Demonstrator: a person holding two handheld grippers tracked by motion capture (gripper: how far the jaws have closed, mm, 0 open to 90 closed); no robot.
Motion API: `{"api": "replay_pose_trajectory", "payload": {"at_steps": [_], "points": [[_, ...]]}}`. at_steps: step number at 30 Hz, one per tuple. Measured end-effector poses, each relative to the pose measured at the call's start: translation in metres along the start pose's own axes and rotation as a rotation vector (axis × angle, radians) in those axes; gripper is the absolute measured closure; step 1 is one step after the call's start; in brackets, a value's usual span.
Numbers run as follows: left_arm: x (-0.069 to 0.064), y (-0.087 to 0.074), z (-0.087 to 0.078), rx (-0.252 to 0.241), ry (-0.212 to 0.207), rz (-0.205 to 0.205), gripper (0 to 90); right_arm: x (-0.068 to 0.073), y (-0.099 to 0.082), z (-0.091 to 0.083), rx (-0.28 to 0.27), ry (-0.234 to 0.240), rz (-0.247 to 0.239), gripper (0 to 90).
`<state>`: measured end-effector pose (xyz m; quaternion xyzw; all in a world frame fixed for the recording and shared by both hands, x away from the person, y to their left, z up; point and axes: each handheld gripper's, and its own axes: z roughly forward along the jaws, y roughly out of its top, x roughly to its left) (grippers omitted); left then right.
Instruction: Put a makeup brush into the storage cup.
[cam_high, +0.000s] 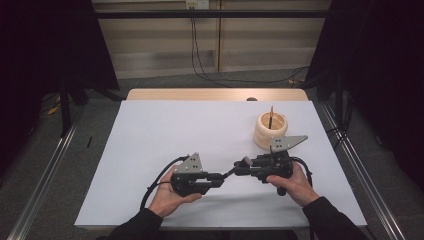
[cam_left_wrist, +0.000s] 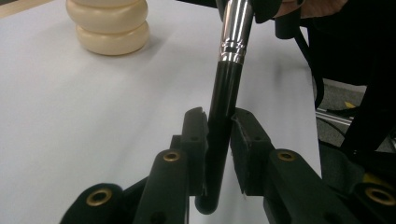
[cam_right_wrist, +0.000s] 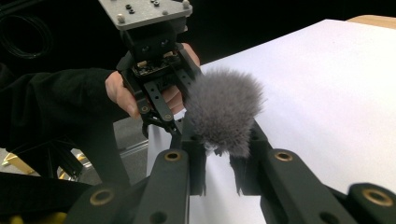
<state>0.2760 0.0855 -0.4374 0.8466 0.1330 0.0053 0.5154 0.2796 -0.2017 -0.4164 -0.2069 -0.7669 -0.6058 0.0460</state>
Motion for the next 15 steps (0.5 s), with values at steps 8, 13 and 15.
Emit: {"api": "replay_pose_trajectory", "payload": {"at_steps": [8, 13, 15], "points": [[0.0014, -0.0016, -0.0004, -0.02, 0.021, -0.035, 68.2, 0.0019, 0.0014, -0.0008, 0.006, -0.009, -0.011, 77.0], [0.0024, -0.0017, -0.0014, -0.023, 0.046, -0.056, 59.1, 0.002, 0.0023, -0.0019, 0.002, -0.015, -0.011, 77.0], [0.0032, -0.0016, -0.0021, -0.025, 0.055, -0.065, 53.8, 0.0018, 0.0024, -0.0021, 0.003, -0.018, -0.013, 77.0]]}}
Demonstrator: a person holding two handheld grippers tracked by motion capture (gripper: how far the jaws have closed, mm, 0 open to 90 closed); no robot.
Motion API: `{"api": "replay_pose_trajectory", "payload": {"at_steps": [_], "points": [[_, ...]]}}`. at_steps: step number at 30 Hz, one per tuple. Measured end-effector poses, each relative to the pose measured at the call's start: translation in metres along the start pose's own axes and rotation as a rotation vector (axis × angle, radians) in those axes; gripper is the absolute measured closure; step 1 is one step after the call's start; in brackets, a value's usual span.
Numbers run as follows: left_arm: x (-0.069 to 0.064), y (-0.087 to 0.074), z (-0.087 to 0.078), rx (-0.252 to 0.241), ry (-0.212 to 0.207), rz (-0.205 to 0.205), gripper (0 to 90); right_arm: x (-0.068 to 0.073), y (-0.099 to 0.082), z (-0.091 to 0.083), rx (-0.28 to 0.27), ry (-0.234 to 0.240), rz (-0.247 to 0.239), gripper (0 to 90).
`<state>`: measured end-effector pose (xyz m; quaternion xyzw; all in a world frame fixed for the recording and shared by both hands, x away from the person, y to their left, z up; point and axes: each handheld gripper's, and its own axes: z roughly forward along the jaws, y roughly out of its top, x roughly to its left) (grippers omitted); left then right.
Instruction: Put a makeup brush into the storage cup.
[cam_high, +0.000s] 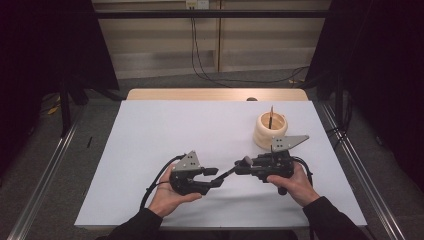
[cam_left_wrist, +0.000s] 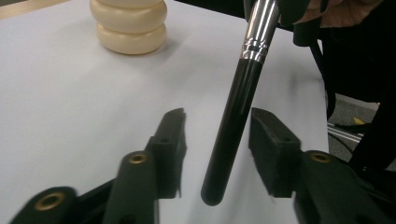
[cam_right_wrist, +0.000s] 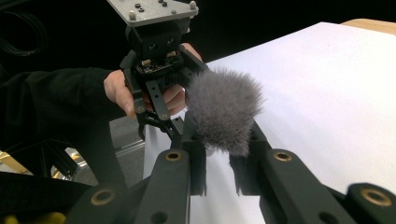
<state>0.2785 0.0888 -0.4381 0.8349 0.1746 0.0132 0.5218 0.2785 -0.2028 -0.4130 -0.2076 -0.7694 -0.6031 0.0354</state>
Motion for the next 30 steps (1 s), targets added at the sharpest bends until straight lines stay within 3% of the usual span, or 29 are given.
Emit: {"api": "replay_pose_trajectory", "payload": {"at_steps": [3, 15, 19, 30], "points": [[0.002, 0.001, 0.0, -0.001, 0.032, -0.026, 40.3, 0.0, 0.0, 0.0, 0.0, -0.004, 0.0, 77.0], [0.004, 0.003, -0.006, -0.037, 0.107, -0.045, 4.6, 0.0, 0.001, -0.003, -0.004, -0.02, 0.0, 77.0], [0.004, 0.005, -0.009, -0.043, 0.104, -0.057, 2.4, 0.0, 0.002, -0.003, -0.004, -0.022, 0.001, 77.0], [0.004, 0.006, -0.022, -0.06, 0.19, -0.058, 2.1, -0.002, 0.003, -0.008, 0.003, -0.057, 0.009, 77.0]]}}
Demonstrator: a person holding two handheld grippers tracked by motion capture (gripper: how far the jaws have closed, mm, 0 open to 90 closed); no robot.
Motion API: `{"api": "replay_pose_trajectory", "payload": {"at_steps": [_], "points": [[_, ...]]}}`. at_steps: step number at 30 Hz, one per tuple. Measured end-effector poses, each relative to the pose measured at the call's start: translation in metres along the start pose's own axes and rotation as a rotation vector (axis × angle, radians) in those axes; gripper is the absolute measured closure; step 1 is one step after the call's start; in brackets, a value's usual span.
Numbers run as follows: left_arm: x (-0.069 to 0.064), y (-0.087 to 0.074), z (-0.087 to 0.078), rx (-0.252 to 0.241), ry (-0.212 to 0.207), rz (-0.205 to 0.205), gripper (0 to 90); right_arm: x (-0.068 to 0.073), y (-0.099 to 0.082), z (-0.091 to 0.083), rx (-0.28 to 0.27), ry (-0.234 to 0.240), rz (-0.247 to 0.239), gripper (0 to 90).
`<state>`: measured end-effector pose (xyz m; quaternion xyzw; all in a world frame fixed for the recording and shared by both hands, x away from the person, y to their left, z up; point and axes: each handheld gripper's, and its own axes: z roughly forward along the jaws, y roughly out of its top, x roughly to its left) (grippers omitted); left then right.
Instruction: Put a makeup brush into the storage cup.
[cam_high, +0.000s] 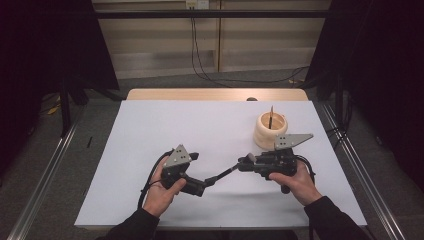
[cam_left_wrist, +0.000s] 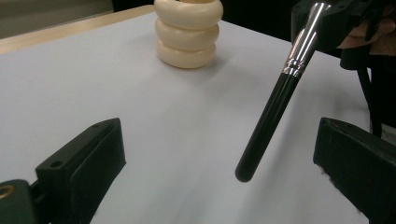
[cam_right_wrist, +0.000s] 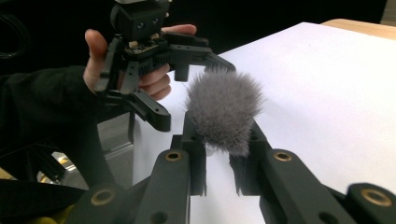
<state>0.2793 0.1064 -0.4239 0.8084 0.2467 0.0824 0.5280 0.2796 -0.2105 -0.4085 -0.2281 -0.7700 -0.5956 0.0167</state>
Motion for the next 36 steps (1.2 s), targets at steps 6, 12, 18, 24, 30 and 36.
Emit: {"api": "replay_pose_trajectory", "payload": {"at_steps": [6, 12, 18, 24, 30, 36], "points": [[0.002, -0.002, -0.009, -0.013, 0.068, 0.027, 2.4, -0.001, 0.003, -0.006, 0.008, -0.015, -0.001, 77.0], [0.004, -0.008, -0.021, -0.065, 0.143, 0.05, 1.9, -0.003, 0.004, -0.01, 0.019, -0.018, 0.0, 76.9], [0.007, -0.019, -0.037, -0.082, 0.172, 0.028, 1.9, -0.005, 0.005, -0.015, 0.017, -0.04, 0.005, 76.9], [0.01, -0.026, -0.057, -0.108, 0.178, 0.02, 1.0, -0.008, 0.006, -0.02, 0.021, -0.076, 0.008, 76.9], [0.014, -0.039, -0.069, -0.15, 0.209, -0.036, 1.7, -0.012, 0.007, -0.027, 0.016, -0.107, 0.02, 76.9], [0.014, -0.046, -0.082, -0.181, 0.231, -0.062, 1.4, -0.015, 0.01, -0.034, 0.003, -0.12, 0.029, 76.9]]}}
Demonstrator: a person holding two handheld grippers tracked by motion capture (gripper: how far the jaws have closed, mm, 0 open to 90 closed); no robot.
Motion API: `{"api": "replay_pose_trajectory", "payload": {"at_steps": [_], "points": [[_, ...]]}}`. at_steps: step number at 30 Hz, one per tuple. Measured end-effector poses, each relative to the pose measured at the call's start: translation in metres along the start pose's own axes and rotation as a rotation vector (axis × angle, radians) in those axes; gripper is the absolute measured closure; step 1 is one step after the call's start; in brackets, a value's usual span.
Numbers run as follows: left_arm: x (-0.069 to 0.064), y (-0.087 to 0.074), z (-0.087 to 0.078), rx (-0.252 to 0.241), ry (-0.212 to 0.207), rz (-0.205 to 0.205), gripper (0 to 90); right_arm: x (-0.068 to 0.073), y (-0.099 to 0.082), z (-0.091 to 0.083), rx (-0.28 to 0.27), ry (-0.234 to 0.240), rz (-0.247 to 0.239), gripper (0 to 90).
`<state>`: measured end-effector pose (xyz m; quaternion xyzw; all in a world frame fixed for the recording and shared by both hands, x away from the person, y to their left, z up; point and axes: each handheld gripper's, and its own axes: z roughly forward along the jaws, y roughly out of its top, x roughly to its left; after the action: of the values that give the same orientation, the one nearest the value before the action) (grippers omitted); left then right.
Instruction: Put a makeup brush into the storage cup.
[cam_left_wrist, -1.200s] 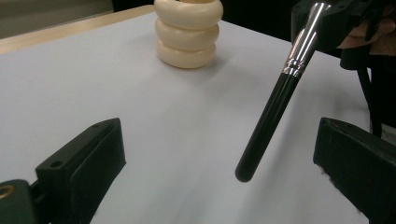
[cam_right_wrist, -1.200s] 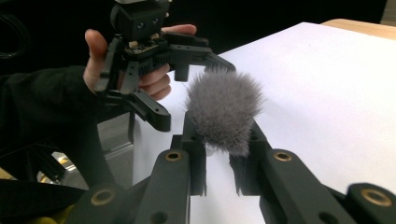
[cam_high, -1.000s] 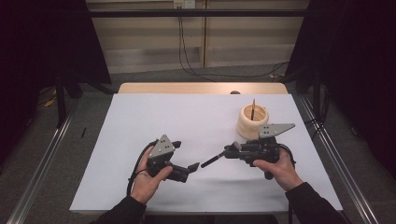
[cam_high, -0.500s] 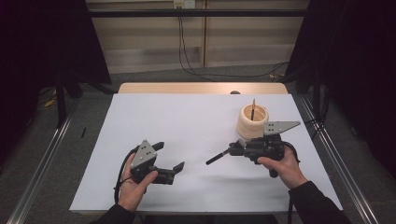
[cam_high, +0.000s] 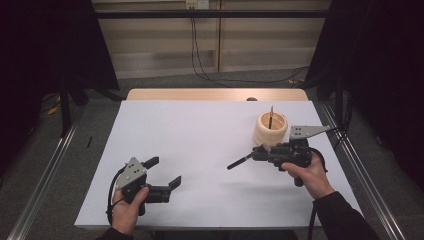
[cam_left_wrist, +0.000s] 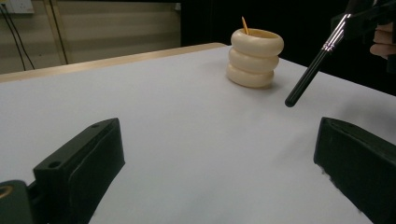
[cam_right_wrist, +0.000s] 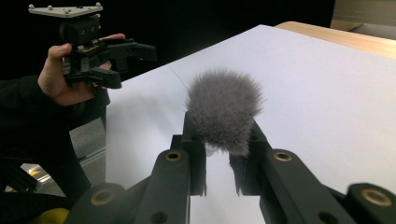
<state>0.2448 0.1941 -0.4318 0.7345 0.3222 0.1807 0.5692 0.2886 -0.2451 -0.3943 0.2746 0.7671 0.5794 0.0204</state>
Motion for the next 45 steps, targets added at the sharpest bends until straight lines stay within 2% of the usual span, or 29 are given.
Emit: {"api": "replay_pose_trajectory", "payload": {"at_steps": [4, 9, 20, 24, 28, 32, 38, 41, 45], "points": [[0.004, -0.006, -0.006, 0.016, 0.011, 0.001, 1.2, -0.003, 0.002, -0.004, 0.007, -0.022, 0.001, 76.9], [0.009, -0.008, -0.012, 0.0, 0.052, 0.005, 1.2, -0.007, 0.005, -0.01, -0.003, -0.046, 0.012, 76.9], [0.008, -0.01, -0.011, 0.015, 0.043, 0.018, 1.4, -0.013, 0.02, -0.021, 0.0, -0.073, 0.008, 77.0], [0.009, -0.01, -0.013, 0.01, 0.046, 0.005, 1.5, -0.017, 0.027, -0.026, -0.001, -0.089, 0.004, 76.9], [0.009, -0.009, -0.012, 0.016, 0.037, 0.018, 1.4, -0.021, 0.034, -0.031, 0.002, -0.117, 0.002, 76.9], [0.01, -0.01, -0.012, 0.016, 0.04, 0.013, 1.4, -0.025, 0.044, -0.037, 0.005, -0.13, -0.002, 76.9], [0.009, -0.01, -0.01, 0.03, 0.047, 0.015, 1.6, -0.032, 0.053, -0.044, 0.003, -0.149, 0.011, 76.9], [0.009, -0.01, -0.01, 0.027, 0.037, 0.017, 1.3, -0.034, 0.056, -0.047, 0.002, -0.162, 0.013, 76.9], [0.01, -0.01, -0.01, 0.028, 0.04, 0.02, 1.4, -0.039, 0.061, -0.052, -0.016, -0.179, 0.016, 76.9]]}}
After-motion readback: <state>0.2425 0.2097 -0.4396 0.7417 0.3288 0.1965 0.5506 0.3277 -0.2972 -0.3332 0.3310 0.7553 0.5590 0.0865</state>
